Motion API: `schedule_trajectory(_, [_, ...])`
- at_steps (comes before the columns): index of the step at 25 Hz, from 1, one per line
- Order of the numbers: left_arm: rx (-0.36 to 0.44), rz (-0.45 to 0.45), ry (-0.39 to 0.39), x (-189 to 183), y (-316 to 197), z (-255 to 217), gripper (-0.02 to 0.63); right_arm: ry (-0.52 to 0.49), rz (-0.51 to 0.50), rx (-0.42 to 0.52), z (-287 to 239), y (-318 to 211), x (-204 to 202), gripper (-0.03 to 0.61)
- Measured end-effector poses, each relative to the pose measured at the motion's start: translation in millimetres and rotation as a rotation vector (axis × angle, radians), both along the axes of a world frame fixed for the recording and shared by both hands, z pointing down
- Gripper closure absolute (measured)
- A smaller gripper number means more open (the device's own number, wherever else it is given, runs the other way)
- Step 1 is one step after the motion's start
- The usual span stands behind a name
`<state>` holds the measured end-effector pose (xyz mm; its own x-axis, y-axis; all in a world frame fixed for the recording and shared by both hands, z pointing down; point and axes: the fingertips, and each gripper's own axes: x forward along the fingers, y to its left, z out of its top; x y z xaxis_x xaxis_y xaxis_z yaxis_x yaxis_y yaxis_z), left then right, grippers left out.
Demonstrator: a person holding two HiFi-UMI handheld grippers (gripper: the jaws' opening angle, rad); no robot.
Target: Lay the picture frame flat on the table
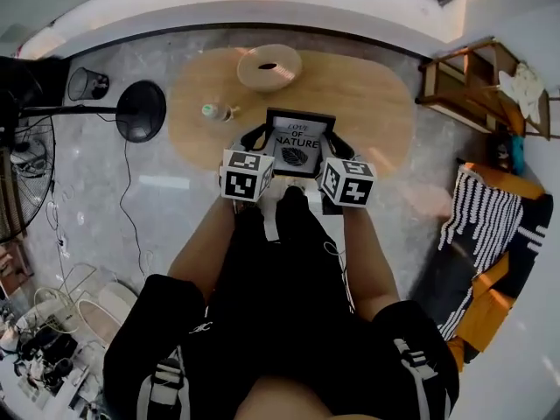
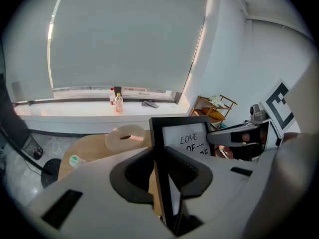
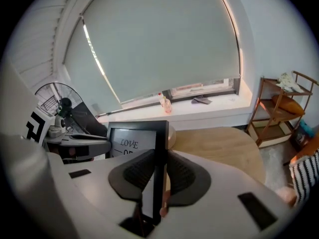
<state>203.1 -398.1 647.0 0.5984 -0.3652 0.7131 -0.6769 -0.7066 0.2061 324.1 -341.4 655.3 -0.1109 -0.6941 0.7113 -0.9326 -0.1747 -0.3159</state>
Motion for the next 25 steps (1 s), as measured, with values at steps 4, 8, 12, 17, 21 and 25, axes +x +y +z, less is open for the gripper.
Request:
schedule_trajectory(4, [-0.094,-0.030,-0.047,15.5,-0.6,72.4,0.523,-0.046,-0.027,-0.094,74.0,-3.4,16.9,0.486])
schedule_trajectory(8, [-0.169,-0.051,-0.093,21.2,3.0,150.1,0.525,-0.078,-0.039,-0.177,154.6,-1.1,23.1,0.486])
schedule_trajectory(12, [-0.223,-0.022,-0.118,30.4,5.9,230.9,0.523,-0.106,-0.030,-0.241,239.6,3.3,31.2,0.486])
schedule_trajectory(17, [-0.335,-0.032,-0.115,37.1,20.3,319.7,0.523,-0.108,-0.023,-0.342,319.6,17.0,39.4,0.486])
schedule_trajectory(21, [-0.391,-0.052,-0.122,32.5,25.7,364.6,0.523,-0.114,-0.021,-0.393,363.0,19.4,36.3,0.486])
schedule_trajectory(25, [-0.440,-0.087,-0.114,26.4,29.1,387.8,0.523,-0.119,-0.020,-0.418,385.6,18.7,32.2,0.486])
